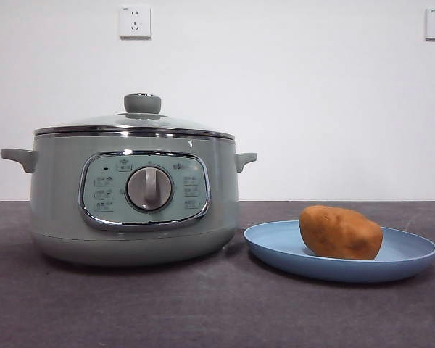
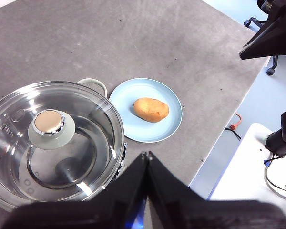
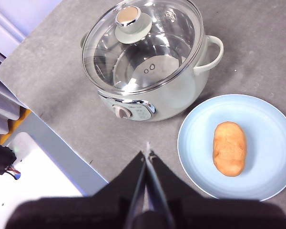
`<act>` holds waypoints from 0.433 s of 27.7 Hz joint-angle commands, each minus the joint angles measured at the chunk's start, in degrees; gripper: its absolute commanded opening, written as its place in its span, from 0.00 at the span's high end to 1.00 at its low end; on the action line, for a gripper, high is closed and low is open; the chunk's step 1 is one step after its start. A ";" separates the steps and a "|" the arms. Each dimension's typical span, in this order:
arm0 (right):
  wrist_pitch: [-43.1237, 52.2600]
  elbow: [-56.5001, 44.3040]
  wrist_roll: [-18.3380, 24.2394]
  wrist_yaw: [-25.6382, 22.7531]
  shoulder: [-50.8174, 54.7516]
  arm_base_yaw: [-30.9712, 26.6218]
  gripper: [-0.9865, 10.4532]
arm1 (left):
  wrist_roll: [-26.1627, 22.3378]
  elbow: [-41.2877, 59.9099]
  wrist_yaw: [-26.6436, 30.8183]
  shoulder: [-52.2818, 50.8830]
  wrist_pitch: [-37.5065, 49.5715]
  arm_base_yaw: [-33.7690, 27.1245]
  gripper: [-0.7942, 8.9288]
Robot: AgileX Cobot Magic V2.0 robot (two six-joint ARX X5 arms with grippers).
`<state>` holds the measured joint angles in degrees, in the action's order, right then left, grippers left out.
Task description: Take the potato out from the steamer,put the potato on the plate,close the lid
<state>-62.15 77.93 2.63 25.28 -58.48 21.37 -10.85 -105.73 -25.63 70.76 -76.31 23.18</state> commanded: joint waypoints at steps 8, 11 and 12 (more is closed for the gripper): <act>0.11 0.31 0.39 -0.15 0.15 0.04 0.91 | -2.91 10.25 -10.49 -14.05 20.28 -5.51 0.92; 0.11 0.31 0.39 -0.13 0.15 0.04 0.91 | -0.22 24.94 -11.78 -23.21 31.93 -8.04 0.92; 0.13 0.31 0.39 -0.13 0.15 0.04 0.91 | 0.68 28.52 -11.72 -25.33 34.03 -8.57 0.92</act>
<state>-62.15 77.95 2.63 25.30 -58.43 21.37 -11.90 -82.08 -37.60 46.76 -43.90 15.14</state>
